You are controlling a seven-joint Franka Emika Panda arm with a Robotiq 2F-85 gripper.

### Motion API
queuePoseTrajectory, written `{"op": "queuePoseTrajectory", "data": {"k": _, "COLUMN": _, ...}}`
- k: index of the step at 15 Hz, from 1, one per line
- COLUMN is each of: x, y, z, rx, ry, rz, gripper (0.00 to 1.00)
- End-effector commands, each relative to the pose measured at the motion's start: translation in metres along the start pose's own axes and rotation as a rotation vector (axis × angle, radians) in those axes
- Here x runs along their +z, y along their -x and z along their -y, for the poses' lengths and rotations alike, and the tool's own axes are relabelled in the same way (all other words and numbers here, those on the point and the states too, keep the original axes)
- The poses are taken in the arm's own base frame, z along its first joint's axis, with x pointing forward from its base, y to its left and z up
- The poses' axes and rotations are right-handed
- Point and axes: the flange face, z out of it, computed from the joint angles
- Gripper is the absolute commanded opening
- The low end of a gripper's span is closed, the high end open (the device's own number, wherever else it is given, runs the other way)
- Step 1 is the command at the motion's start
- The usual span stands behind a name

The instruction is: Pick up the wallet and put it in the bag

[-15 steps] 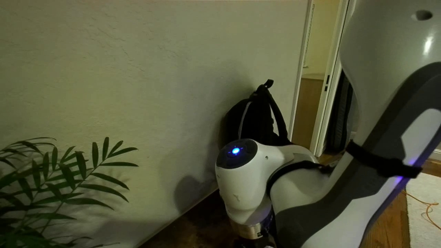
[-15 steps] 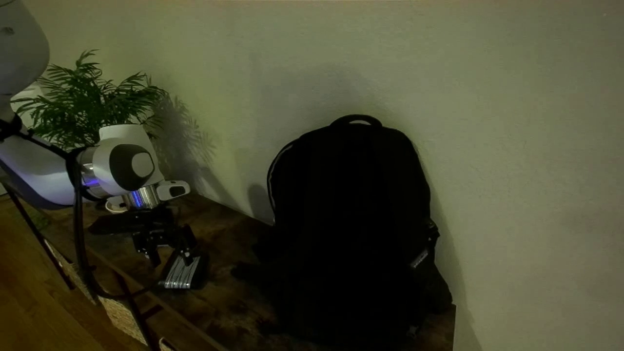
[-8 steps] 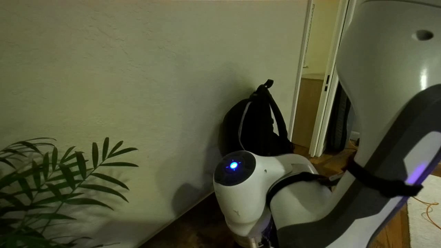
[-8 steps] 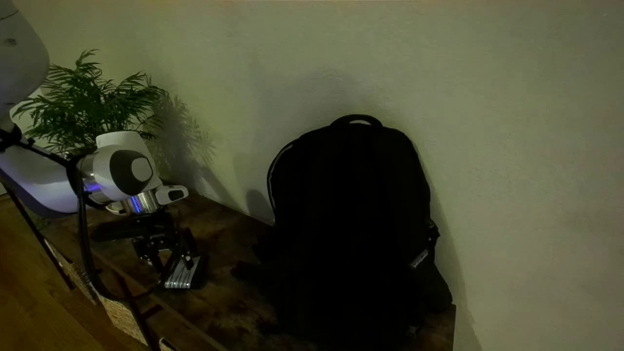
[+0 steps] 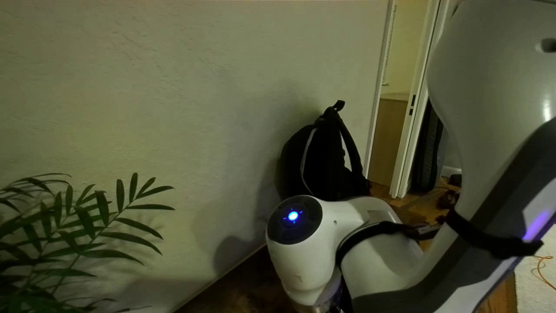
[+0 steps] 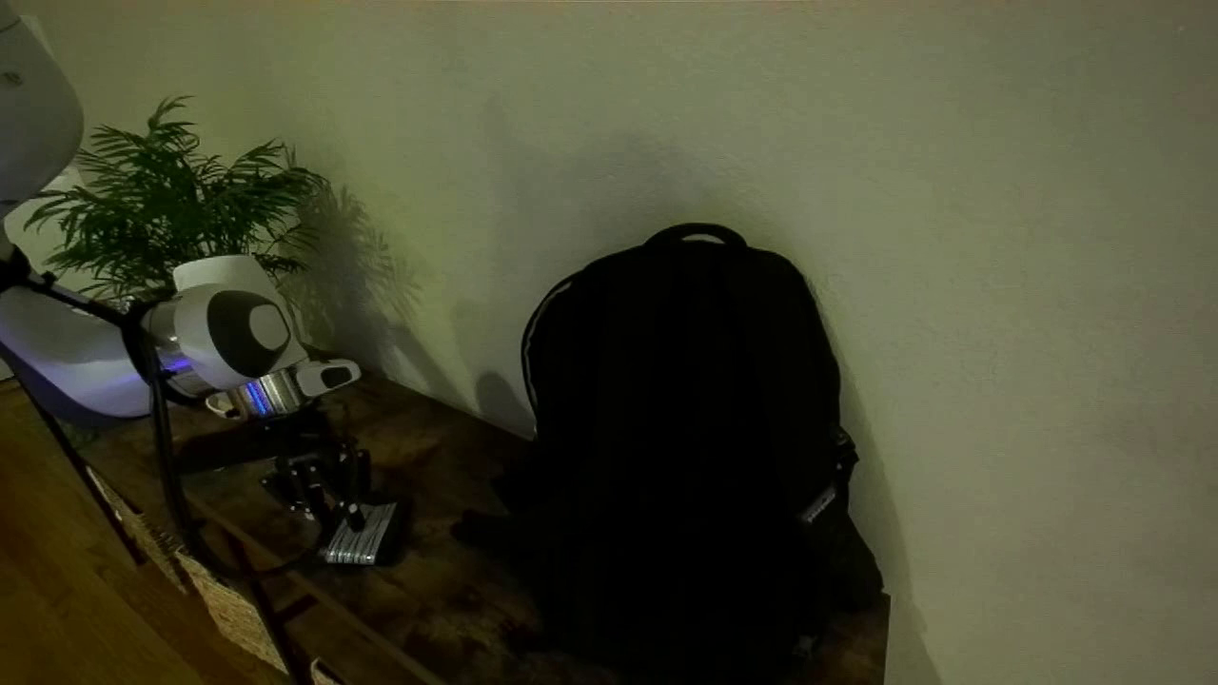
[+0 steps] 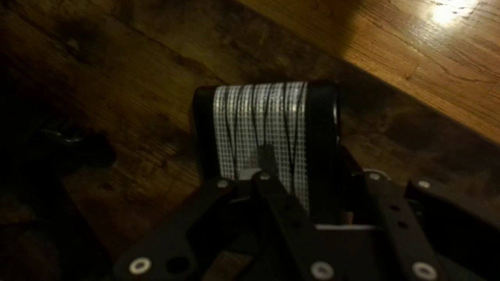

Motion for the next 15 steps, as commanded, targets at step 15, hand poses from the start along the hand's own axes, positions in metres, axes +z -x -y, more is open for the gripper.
{"op": "queuePoseTrajectory", "data": {"k": 15, "x": -0.046, "y": -0.007, "z": -0.044, "rx": -0.120, "ry": -0.242, "rz": 0.002, "gripper": 0.04}}
